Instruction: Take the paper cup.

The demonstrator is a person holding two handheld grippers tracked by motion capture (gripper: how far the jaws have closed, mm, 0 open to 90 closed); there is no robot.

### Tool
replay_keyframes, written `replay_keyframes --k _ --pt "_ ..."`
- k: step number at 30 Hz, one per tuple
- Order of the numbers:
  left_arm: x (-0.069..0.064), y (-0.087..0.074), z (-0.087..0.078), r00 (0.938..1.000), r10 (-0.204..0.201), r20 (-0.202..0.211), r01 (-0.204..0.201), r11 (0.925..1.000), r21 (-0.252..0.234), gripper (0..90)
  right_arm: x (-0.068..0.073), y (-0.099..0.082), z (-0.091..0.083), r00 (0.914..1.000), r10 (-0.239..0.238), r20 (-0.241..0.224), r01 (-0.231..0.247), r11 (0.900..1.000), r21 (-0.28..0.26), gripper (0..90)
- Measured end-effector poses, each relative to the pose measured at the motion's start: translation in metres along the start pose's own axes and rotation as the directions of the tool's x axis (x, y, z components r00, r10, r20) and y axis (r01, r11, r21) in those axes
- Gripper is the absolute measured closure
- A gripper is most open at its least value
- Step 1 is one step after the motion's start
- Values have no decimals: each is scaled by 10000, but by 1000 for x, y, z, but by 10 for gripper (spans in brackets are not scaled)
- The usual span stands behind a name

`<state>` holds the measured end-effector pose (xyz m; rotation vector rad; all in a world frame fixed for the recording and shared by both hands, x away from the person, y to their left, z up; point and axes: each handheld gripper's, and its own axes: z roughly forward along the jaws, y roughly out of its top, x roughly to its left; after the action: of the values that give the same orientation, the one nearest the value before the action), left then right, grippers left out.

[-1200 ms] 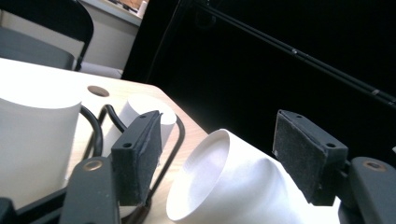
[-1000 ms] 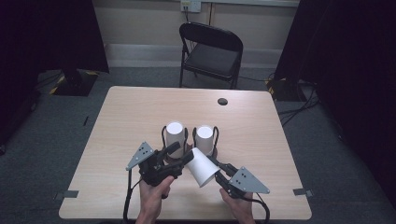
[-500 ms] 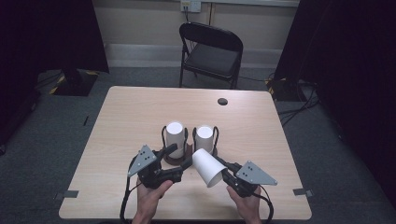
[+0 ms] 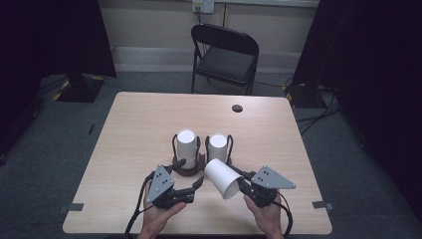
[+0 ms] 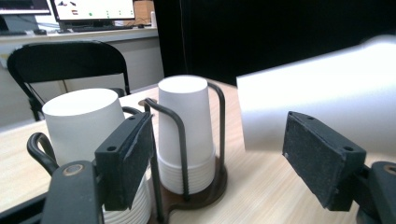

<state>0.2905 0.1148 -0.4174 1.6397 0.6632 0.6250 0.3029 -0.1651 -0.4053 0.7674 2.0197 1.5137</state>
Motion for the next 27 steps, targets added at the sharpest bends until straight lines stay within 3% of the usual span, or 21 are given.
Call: replay_keyframes --k 1,3,4,8,9,10,13,15,16,20,22,24,27 --pt "0 0 0 10000 0 0 0 10000 0 242 0 0 0 10000 0 0 0 10000 0 892" --pt "-5 -2 4 9978 659 13 -659 9973 316 233 -3 5 0 9999 72 -98 -68 9993 379 892" --pt "-5 -2 4 9978 659 13 -659 9973 316 233 -3 5 0 9999 72 -98 -68 9993 379 892" --pt "-14 -6 10 9909 1344 103 -1348 9889 619 233 -5 12 -1 9994 190 -278 -168 9968 780 892" --pt "-17 -7 12 9875 1570 169 -1578 9847 738 233 -5 14 -1 9993 161 -331 -131 9961 868 893" --pt "-20 -8 14 9848 1723 204 -1734 9816 797 224 -4 17 0 9980 344 -535 -271 9910 1312 893" --pt "-28 -10 18 9769 2127 215 -2138 9723 944 218 -4 19 0 9977 428 -533 -338 9867 1587 893" --pt "-35 -12 21 9670 2531 302 -2549 9618 1003 226 -5 21 0 9960 659 -611 -537 9815 1836 894" --pt "-35 -12 21 9670 2531 302 -2549 9618 1003 226 -5 21 0 9960 659 -611 -537 9815 1836 894" --pt "-45 -13 24 9468 3193 391 -3217 9415 1002 227 -6 23 4 9943 806 -694 -613 9674 2458 894" --pt "-47 -14 24 9447 3258 373 -3280 9386 1073 229 -6 24 5 9943 772 -740 -547 9620 2675 894" --pt "-49 -16 26 9366 3496 245 -3500 9300 1122 223 -6 25 7 9931 842 -812 -563 9525 2993 895" --pt "-52 -18 27 9333 3568 396 -3590 9262 1156 210 -6 24 10 9920 987 -786 -663 9380 3403 895"
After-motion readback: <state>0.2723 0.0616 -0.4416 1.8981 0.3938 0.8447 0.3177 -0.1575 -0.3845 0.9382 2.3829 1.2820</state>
